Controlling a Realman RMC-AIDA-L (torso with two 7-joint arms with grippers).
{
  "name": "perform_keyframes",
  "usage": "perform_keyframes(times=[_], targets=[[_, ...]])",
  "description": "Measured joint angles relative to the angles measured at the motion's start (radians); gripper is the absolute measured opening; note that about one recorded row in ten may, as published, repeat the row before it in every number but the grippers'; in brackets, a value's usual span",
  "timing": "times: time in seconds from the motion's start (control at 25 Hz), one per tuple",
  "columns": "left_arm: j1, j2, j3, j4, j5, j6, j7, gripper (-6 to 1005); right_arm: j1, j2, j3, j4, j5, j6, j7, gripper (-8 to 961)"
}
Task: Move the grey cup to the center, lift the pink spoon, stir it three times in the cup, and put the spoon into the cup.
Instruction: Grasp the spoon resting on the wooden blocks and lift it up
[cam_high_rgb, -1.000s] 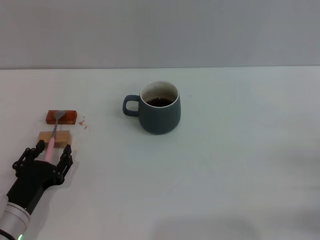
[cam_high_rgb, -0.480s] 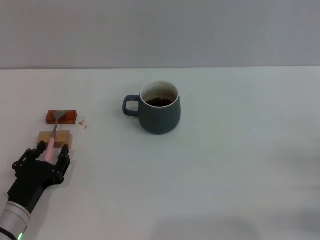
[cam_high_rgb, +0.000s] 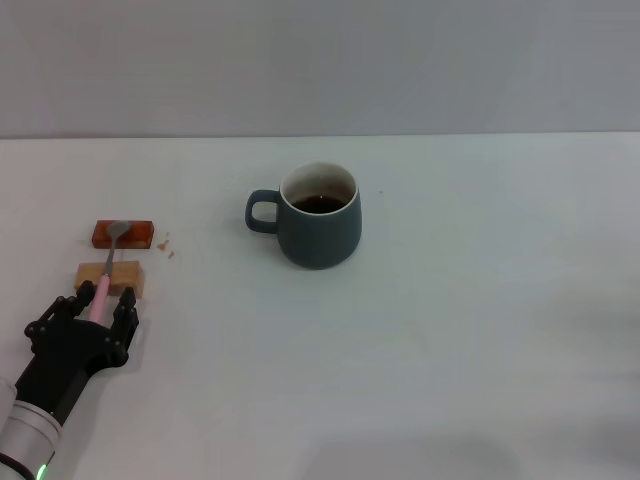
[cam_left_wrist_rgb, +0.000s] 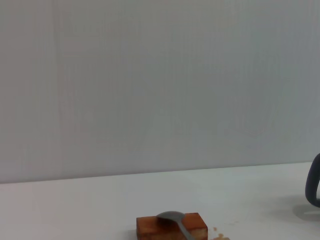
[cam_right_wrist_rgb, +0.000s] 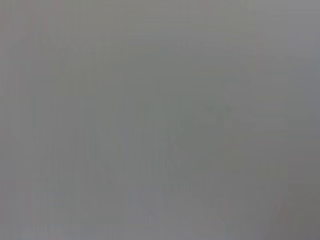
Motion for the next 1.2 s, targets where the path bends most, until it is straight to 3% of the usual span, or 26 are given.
perform_keyframes(times=[0.72, 1.2], targets=[[0.004, 0.001, -0.002, 0.000, 0.001, -0.002, 0.000, 481, 0.002, 0.000, 0.000, 0.002, 0.000, 0.000, -0.003, -2], [0.004, 0.001, -0.004, -0.002, 0.001, 0.000, 0.000, 387, 0.001, 0.000, 0.000, 0.002, 0.000, 0.000, -0.006, -2]])
